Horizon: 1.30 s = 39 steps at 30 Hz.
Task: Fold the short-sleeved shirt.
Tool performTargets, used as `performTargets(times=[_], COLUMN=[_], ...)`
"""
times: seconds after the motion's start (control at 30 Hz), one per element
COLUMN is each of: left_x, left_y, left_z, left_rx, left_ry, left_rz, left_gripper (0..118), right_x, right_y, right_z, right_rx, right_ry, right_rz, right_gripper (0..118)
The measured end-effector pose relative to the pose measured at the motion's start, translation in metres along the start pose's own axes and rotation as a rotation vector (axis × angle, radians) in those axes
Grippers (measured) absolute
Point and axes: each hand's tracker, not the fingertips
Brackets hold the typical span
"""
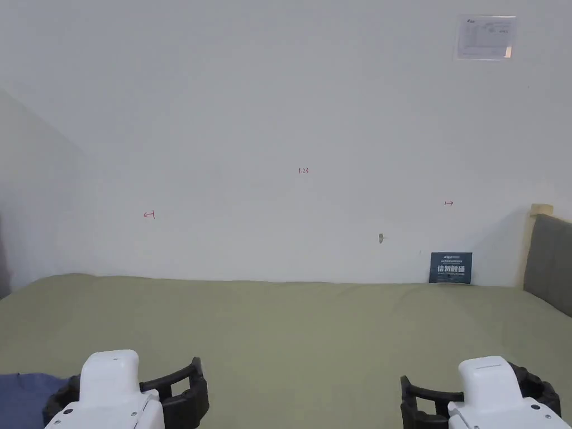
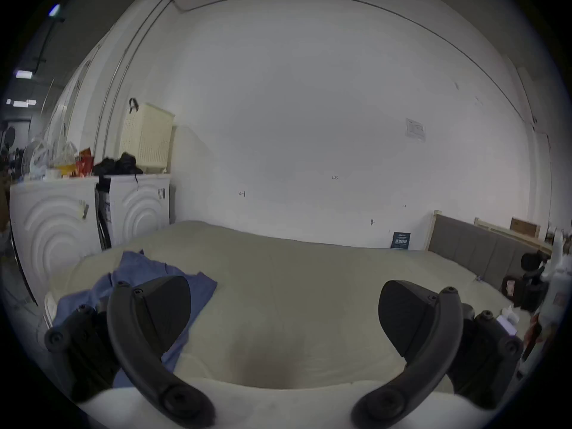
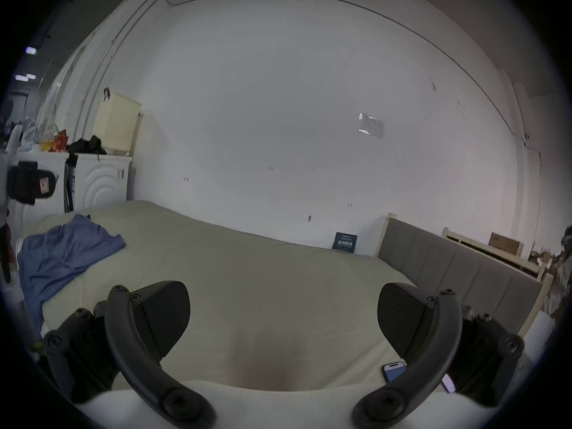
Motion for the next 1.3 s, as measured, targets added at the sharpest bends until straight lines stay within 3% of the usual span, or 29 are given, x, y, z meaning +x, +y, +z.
performTargets(times=[0.3, 1.0, 1.3], left_x=[0.011, 0.011, 0.01], left_y=[0.003, 0.0, 0.0], left_z=[0.004, 0.006, 0.005], left_rx=[0.024, 0.027, 0.014], left_ry=[0.007, 0.001, -0.005], left_rz=[-0.061, -0.101, -0.084], left_gripper=[118, 118, 118], right_x=[0.01, 0.005, 0.008], right_y=[0.006, -0.001, -0.002], right_z=[0.002, 0.003, 0.002], right_rx=[0.029, 0.01, -0.003], right_ry=[-0.018, -0.014, -0.013], right_rz=[-0.085, -0.096, -0.17], right_gripper=[118, 118, 118])
